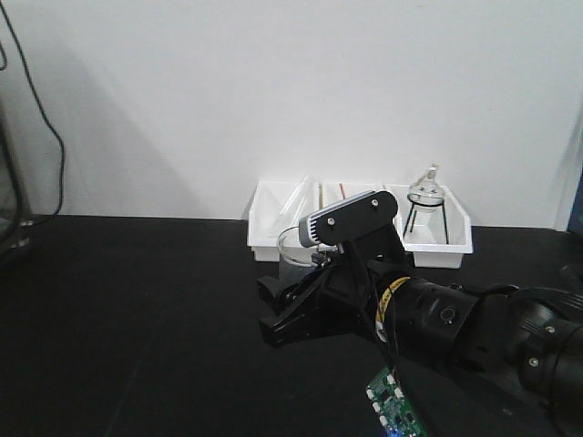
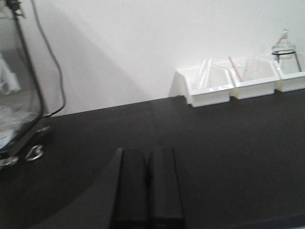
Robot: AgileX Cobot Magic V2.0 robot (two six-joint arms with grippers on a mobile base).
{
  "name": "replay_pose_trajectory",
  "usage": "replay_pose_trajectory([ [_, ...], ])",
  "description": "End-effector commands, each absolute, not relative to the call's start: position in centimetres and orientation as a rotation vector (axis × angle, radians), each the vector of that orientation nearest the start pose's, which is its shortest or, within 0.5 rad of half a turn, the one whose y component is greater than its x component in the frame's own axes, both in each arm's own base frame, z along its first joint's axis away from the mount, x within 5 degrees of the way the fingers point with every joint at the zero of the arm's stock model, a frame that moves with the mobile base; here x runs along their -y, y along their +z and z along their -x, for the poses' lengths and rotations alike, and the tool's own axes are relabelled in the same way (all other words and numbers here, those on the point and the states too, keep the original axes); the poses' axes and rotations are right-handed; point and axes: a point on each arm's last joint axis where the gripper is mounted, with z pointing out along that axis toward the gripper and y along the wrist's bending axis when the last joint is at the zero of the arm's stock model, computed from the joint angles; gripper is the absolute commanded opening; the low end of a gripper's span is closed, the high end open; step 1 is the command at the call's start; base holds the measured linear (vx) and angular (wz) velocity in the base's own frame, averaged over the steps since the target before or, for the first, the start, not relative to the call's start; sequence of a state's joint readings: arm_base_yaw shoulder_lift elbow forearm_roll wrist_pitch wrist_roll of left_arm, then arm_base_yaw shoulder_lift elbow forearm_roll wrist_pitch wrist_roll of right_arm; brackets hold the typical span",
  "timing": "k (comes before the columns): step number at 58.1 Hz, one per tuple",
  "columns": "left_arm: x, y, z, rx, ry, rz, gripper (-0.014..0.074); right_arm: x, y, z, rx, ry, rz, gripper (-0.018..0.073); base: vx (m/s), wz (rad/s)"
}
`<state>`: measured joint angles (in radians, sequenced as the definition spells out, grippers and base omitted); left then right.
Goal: Pick beaker and place in left cabinet
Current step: 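Hold the beaker in the right gripper while the base turns away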
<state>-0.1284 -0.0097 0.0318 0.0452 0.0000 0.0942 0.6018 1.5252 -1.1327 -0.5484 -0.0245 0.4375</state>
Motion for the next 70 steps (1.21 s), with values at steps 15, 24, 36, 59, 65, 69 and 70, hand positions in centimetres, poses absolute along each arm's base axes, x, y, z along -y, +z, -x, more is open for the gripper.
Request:
replay_pose_trajectory([
  [15,0.74,20.54,-5.49,-1.416,0.002,-0.189,0.0001,-20.24,35.81,-28.85,-1.617,0.407,0.634,-0.0003,-0.16,0.52],
  [24,0.74,20.54,-5.49,-1.416,0.002,-0.189,0.0001,-20.24,35.81,-28.85,-1.617,0.407,0.634,-0.0002,-0.16,0.66],
  [36,0.74,20.54,-5.49,-1.416,0.002,-0.189,0.0001,-20.24,35.81,-28.85,-1.617,0.407,0.634,-0.0002,-0.15,0.73],
  [59,0.74,20.54,-5.49,-1.416,0.002,-0.189,0.0001,-20.24,35.81,-28.85,-1.617,0.407,0.634,-0.0001,-0.08,0.76],
  [65,0.74,20.54,-5.49,-1.416,0.002,-0.189,0.0001,-20.24,35.81,-28.85,-1.617,0.407,0.634,-0.0001,0.01,0.72],
  [69,0.74,20.54,-5.49,-1.416,0.002,-0.189,0.0001,-20.24,35.81,-28.85,-1.617,0.407,0.634,-0.0001,0.04,0.69],
  [70,0.74,20.54,-5.49,-1.416,0.002,-0.189,0.0001,-20.24,35.81,-28.85,-1.617,0.407,0.634,-0.0001,0.05,0.68],
])
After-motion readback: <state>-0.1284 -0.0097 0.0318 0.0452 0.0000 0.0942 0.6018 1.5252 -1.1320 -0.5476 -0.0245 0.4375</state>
